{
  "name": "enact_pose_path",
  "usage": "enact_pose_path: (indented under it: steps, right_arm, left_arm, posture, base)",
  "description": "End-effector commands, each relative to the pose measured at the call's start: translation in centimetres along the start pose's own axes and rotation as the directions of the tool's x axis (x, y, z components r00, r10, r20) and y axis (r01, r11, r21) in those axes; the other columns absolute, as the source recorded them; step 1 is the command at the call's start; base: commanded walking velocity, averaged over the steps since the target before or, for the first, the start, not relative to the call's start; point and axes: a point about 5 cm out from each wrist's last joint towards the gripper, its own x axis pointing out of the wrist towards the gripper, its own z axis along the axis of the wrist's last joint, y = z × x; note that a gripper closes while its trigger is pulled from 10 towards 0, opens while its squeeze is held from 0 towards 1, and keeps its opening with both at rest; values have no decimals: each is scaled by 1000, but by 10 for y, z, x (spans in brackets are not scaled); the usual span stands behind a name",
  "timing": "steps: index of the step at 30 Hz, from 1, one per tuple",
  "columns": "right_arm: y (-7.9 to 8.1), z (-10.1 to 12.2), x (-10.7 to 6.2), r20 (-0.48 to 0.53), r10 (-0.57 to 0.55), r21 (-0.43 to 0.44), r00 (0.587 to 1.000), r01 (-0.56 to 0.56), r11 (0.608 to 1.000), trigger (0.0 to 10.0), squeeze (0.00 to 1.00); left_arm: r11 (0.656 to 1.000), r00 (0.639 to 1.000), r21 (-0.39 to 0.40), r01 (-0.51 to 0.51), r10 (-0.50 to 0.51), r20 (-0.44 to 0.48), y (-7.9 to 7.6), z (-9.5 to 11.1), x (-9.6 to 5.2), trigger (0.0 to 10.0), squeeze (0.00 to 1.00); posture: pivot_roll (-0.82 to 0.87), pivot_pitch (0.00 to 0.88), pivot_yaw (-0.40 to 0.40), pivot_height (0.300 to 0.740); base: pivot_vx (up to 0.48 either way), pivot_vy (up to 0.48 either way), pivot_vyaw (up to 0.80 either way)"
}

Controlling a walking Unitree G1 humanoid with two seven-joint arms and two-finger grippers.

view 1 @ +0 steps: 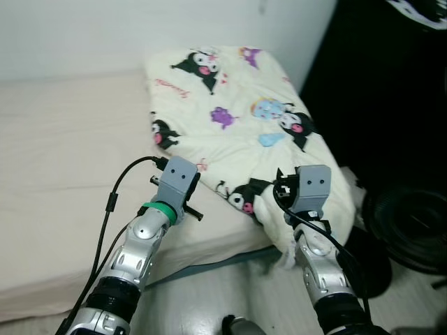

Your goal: Clean up the room

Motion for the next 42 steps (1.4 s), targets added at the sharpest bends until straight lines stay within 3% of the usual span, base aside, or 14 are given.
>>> enact_pose_path:
  steps: [1,9,16,23,31,42]
  right_arm:
    - [-1,-3,-3,-8,3,-6,1000,-3,1000,10000,0]
    - [19,5,7,6,168,-54,986,-168,984,10000,0]
    - [16,9,16,-3,189,-84,982,-189,978,10000,0]
    - [10,11,21,-5,190,-84,982,-190,978,10000,0]
    - [15,8,17,6,159,-51,987,-158,986,10000,0]
    - [10,6,14,2,146,-55,989,-146,988,10000,0]
  left_arm:
    - [1000,1000,0,5,-5,-7,-2,-4,-3,10000,0]
    - [998,998,-19,-58,58,7,0,-9,-8,10000,0]
    - [991,992,-43,-129,129,-14,3,-18,-11,10000,0]
    - [986,986,-21,-166,166,15,4,-14,-6,10000,0]
    - [988,987,15,-156,156,27,9,-10,-5,10000,0]
    - [987,987,11,-158,158,26,8,-11,-4,10000,0]
  posture:
    - [-57,59,70,722]
    - [-7,43,-31,722]
    - [-9,17,-87,722]
    - [-8,7,-71,722]
    - [-20,10,-36,722]
    - [-26,17,-34,722]
  base:
    - [0,0,0]
    - [0,-168,0]
    - [0,0,0]
    - [0,-99,0]
    - [0,-442,0]
    - [0,-448,0]
